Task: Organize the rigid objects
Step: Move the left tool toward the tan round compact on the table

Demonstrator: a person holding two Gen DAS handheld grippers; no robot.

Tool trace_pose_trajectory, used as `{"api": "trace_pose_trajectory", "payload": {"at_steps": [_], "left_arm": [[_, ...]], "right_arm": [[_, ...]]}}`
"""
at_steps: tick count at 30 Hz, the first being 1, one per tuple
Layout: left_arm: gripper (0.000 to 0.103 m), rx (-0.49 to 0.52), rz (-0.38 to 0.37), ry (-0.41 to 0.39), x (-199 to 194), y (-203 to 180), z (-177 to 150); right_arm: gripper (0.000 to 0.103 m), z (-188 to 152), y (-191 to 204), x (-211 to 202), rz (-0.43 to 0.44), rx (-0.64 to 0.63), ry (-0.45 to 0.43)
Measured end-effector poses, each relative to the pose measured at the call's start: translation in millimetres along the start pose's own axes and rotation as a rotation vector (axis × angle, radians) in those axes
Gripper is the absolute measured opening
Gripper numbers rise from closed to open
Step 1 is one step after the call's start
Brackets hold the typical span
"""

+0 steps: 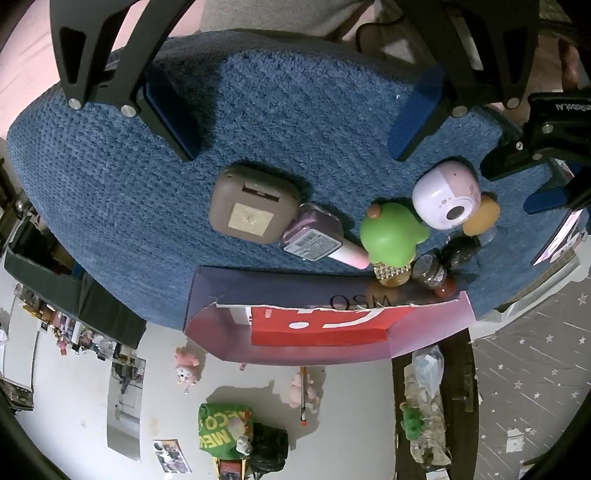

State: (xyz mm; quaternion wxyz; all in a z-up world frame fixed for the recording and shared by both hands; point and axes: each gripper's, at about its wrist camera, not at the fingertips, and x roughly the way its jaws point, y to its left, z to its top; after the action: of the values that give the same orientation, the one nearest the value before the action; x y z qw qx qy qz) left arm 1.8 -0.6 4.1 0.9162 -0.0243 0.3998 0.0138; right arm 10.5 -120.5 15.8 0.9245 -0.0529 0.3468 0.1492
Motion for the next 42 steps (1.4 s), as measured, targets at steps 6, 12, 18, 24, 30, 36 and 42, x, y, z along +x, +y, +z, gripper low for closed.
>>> {"api": "trace_pose_trajectory", "payload": {"at_steps": [6,12,18,24,30,36,42], "left_arm": [[0.103,0.006,-0.006,0.002,0.2,-1.3,2.9],[0.103,0.007,-0.005,0.002,0.4,-1.5,3.0],[0.103,0.007,-0.006,0.002,0.5,-1.3,3.2],[0.103,0.007,-0.006,0.001,0.4,-1.4,3.3],[0.103,0.005,-0.003,0.007,1.7,-2.6,4.8],[0.103,0.001,-0.003,0.009,3.8,-3.7,6.7],[0.103,0.01,-0.009,0.007,5.3,-6.6,7.0]], "right_arm": [[0.103,1.3,-8.7,4.1,0.007,-0.002,-0.003],[0.103,0.3,0.0,-1.6,0.009,-0.004,-0.008],[0.103,0.4,0.1,-1.3,0.008,-0.004,-0.006],[0.103,0.5,0.6,-2.1,0.008,-0.005,-0.006],[0.103,-0.4,-0.4,-1.5,0.008,-0.004,-0.005],[0.103,2.9,-2.4,-2.9,0.017,-0.006,-0.004],[0.102,11.6,-6.8,3.3,0.005,-0.017,-0.003]]}}
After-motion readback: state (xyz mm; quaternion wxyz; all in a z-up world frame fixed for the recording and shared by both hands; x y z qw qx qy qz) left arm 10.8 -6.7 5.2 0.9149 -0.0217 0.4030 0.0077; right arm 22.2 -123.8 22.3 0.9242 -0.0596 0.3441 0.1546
